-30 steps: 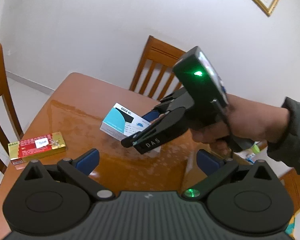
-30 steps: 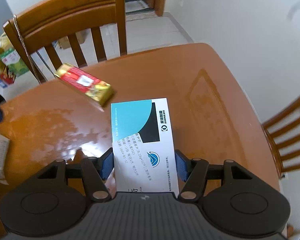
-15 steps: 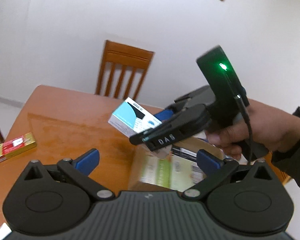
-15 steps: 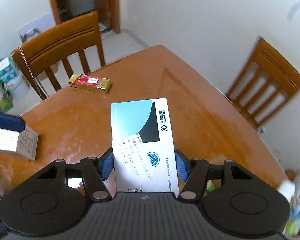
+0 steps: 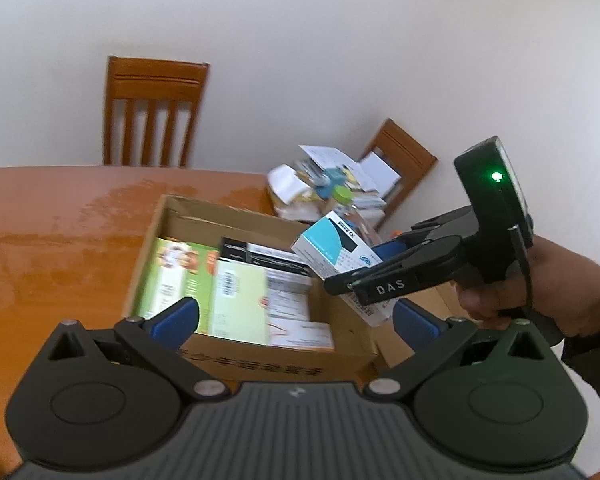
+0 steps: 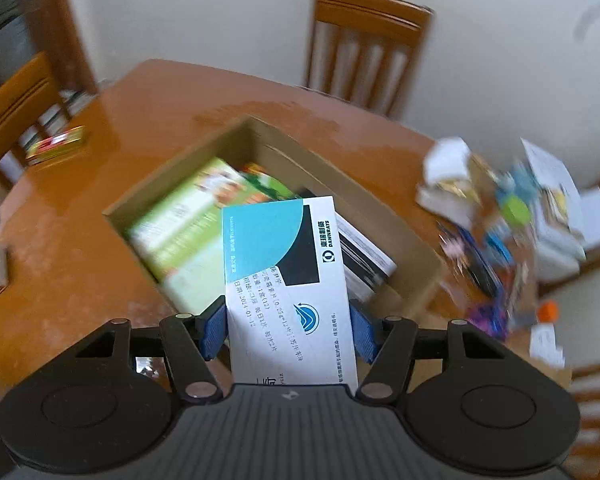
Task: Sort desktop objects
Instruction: 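Lift the white-and-teal box with the right gripper over the cardboard box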
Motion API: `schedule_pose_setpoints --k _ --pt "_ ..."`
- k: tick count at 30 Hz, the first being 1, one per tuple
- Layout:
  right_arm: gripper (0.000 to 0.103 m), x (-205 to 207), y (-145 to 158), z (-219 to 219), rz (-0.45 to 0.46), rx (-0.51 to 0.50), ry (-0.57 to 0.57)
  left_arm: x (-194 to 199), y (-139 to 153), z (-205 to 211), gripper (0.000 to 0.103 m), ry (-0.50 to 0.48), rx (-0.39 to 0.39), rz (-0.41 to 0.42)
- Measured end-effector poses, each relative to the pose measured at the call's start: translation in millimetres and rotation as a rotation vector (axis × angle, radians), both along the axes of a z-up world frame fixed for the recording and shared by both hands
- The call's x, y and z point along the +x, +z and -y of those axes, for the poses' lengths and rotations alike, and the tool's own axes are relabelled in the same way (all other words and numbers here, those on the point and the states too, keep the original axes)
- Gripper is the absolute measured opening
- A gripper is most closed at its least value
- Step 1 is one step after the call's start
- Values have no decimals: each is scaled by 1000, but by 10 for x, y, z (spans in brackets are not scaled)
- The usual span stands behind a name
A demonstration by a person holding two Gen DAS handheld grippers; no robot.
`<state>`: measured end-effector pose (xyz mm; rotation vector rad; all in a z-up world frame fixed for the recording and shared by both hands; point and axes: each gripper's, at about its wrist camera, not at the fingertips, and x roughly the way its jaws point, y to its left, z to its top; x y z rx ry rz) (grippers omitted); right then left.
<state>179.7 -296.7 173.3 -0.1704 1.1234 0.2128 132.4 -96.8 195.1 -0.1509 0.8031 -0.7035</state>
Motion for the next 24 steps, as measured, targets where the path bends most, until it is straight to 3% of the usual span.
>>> schedule_pose_setpoints --k 9,14,19,24 --pt "67 30 -339 298 -22 5 -106 -69 -154 224 103 -29 48 -19" --pt "67 155 -449 220 -29 7 -47 14 -236 215 103 -12 69 -39" --pt "67 297 -581 247 -39 15 -60 77 -305 210 103 -1 76 -58" --pt "67 496 -529 115 -5 48 85 112 -368 206 103 6 84 -73"
